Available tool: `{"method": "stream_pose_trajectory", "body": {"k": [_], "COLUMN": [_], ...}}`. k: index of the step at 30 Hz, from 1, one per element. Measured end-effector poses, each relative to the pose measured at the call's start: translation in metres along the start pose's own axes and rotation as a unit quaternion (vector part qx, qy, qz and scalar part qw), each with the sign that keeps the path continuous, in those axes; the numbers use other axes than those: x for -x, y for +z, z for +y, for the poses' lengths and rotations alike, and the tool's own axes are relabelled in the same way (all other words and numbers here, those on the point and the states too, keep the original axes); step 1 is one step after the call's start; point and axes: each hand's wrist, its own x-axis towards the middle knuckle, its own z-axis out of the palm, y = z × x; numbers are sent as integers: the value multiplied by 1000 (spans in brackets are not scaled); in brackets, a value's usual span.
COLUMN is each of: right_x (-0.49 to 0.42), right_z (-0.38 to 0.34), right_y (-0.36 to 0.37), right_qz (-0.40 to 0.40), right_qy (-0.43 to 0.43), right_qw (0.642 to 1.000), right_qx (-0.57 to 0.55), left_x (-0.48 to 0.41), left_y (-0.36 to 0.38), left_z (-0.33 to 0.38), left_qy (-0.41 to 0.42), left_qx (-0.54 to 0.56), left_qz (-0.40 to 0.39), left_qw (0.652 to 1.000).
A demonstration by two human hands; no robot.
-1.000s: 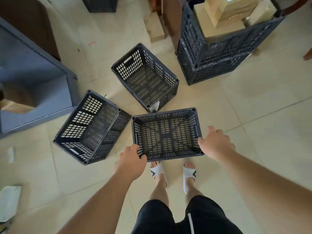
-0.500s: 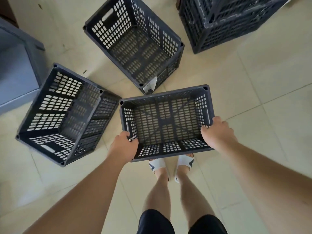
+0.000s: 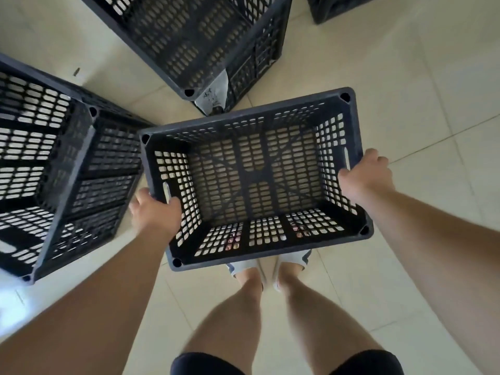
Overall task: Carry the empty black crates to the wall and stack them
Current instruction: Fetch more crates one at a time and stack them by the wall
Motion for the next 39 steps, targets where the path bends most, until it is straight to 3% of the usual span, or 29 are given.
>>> {"method": "stream_pose_trajectory", "body": {"k": [7,13,24,33,39], "right_x": [-50,-69,-20,87,175], "right_z": [-1,11,41,114,171], "right_y": [31,42,-24,-157,-243], "right_qz": [22,43,55,64,78], "right_qy": [17,-19,-5,57,102], "right_qw": [995,990,990,984,967], "right_qx": [-93,-133,-129,-158,-220], "left_x": [-51,-78,-17,119,227], "left_y": [19,22,-27,-136,-201], "left_z": [8,-4,15,61,106], "left_qy": [-57,-106,-77,3,101], "left_qx": [121,272,291,226,160], "left_qz": [-18,-81,-83,-68,-59], "left_qw": [991,953,950,972,980]}}
